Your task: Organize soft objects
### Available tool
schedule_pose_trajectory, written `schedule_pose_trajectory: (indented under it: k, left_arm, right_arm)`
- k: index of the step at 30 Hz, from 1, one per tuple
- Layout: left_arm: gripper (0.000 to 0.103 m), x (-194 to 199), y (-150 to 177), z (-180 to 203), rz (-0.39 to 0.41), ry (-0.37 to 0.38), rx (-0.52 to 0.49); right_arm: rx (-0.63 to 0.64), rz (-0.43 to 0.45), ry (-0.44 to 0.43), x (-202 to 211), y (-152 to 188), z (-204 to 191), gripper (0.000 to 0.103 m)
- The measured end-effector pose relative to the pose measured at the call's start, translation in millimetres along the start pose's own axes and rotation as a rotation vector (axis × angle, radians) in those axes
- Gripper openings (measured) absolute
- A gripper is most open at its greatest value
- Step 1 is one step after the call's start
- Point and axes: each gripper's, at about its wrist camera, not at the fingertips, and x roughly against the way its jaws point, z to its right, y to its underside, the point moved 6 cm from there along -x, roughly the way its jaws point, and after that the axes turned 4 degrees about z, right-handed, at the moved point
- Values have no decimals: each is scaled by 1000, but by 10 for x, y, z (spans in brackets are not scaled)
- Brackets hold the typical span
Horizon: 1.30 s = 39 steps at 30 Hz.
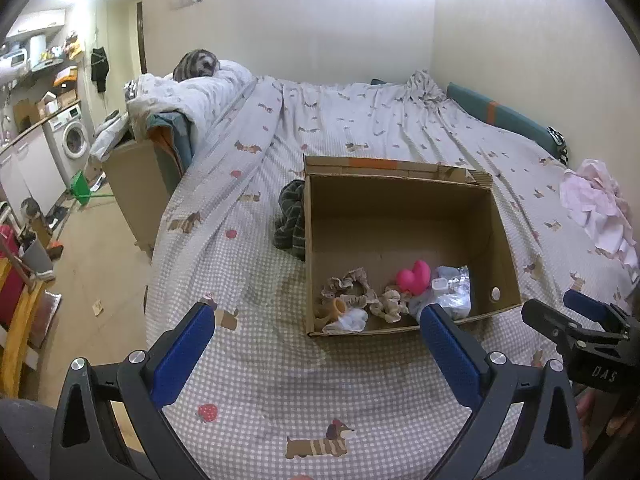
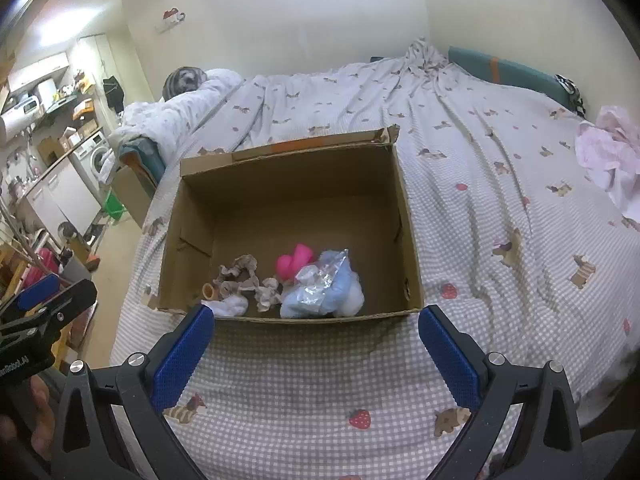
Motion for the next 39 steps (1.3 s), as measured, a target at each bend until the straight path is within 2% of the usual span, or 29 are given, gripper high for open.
schedule_pose_trajectory:
  k: [39]
  left_arm:
    - [102, -56, 54, 60, -34, 20, 16]
  right_arm:
    - [5, 0, 14, -22, 15, 11, 103]
